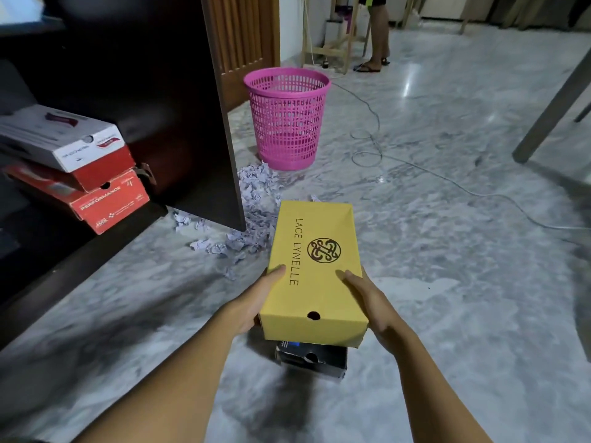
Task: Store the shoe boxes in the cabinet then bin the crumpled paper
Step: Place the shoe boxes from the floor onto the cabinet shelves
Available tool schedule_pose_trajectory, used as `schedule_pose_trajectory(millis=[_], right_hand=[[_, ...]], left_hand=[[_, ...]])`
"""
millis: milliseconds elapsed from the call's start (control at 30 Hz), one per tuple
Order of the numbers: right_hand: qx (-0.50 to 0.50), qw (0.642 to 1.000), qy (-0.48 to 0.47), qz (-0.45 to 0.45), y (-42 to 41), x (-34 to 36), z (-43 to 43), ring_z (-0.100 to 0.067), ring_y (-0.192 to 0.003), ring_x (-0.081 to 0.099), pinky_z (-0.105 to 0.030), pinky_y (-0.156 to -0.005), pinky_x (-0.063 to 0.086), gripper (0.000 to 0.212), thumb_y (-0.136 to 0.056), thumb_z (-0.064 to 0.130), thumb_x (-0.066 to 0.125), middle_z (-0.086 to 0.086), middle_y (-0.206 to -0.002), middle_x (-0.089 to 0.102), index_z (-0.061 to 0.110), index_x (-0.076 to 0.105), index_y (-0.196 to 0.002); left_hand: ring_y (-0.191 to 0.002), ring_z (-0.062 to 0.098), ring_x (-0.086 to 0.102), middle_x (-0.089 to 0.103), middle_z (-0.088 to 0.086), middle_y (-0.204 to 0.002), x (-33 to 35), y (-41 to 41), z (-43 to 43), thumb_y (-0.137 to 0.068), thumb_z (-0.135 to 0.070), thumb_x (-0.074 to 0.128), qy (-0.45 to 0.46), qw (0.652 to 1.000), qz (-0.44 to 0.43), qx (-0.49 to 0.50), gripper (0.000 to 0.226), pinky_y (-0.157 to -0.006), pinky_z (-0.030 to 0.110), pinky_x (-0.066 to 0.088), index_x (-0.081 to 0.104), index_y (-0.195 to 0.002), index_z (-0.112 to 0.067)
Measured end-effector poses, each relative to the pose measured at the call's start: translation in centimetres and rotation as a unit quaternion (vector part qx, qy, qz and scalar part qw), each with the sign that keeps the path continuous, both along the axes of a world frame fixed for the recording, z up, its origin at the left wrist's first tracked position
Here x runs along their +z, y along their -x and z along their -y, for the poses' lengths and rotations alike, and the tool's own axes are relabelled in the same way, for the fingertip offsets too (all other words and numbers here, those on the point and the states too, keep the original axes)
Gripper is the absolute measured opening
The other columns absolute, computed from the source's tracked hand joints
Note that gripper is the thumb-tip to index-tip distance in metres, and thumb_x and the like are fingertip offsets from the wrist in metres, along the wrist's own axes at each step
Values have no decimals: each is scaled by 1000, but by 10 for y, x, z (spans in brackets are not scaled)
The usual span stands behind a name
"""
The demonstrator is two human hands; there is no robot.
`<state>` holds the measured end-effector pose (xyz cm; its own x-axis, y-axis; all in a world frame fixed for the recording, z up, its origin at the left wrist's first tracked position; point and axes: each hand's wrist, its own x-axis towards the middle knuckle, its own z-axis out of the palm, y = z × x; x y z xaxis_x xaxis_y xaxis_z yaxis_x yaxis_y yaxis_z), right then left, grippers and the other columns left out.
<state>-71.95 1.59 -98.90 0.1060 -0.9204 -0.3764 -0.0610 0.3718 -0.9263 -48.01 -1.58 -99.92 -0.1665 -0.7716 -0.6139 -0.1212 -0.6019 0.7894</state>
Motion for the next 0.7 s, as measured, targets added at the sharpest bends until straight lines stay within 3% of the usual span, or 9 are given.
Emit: schedule_pose_trajectory(millis=[67,167,300,433,533,700], right_hand=[[14,1000,15,1,-1,6,4,-16,-109,68,-44,-97,51,40,-93,43,59,12,-121,69,52,50,-131],[60,998,29,2,-5,20,11,-20,-112,66,-53,-99,50,41,-94,36,58,12,-123,68,56,49,-128],[111,992,45,32,-19,39,19,-20,-116,64,-57,-104,44,42,-96,33,56,11,-127,66,54,49,-131],[173,982,60,54,-45,62,34,-24,-122,61,-58,-105,42,47,-94,36,59,7,-131,64,56,45,-134],[223,970,68,76,-75,84,44,-24,-122,60,-56,-108,40,51,-90,36,63,6,-132,64,48,47,-138],[246,961,112,67,-140,129,51,-17,-124,57,-46,-106,41,45,-88,47,59,17,-127,65,51,51,-133]], left_hand=[[-120,21,60,65,-9,-129,11,-5,-8,-70,-78,61,-25,999,-26,-5,67,-108,50,39,56,-128,-45],[-115,26,64,70,2,-121,23,-13,-21,-92,-54,53,-40,996,-83,15,43,-106,47,43,61,-127,-29],[-114,30,63,70,9,-119,42,-38,-32,-88,-45,57,-16,993,-103,57,44,-105,47,43,64,-124,-20],[-100,31,62,67,19,-117,73,-70,-38,-84,-46,60,2,983,-98,153,48,-88,42,48,67,-115,-10],[-102,31,63,64,20,-126,102,-102,-48,-75,-48,69,7,979,-84,187,58,-96,46,47,65,-117,-9],[-85,29,68,75,14,-96,164,-152,-67,-83,-42,63,59,965,-54,251,34,-84,39,50,71,-99,-13]])
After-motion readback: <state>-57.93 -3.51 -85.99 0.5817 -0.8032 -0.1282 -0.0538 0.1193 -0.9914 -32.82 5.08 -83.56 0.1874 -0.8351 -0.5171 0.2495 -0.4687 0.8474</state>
